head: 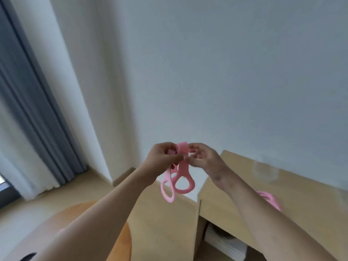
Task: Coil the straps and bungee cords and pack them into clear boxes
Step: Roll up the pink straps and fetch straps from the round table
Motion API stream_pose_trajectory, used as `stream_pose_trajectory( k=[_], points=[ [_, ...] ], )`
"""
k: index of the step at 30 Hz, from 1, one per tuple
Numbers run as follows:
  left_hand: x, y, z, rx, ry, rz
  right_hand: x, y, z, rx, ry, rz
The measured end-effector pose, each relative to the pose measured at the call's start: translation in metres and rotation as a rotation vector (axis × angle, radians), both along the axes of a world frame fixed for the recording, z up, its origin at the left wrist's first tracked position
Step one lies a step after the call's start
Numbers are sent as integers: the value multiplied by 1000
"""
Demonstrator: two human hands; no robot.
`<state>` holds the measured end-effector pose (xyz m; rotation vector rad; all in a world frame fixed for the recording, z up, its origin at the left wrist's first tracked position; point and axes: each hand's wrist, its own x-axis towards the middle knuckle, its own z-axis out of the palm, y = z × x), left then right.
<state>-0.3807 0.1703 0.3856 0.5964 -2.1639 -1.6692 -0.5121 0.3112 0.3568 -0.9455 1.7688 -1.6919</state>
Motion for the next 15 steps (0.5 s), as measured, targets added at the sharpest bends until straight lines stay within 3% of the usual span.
stream_pose_trajectory(
  k=[3,5,15],
  points=[
    [-48,27,-7,16,-34,-43,-30,47,-31,197,-61,96],
    [-78,45,-16,26,-68,-58,-43,75,-50,260,-88,44],
    [-170,99,-102,55,-366,-36,-121,185,-137,144,-644,-283]
  ],
)
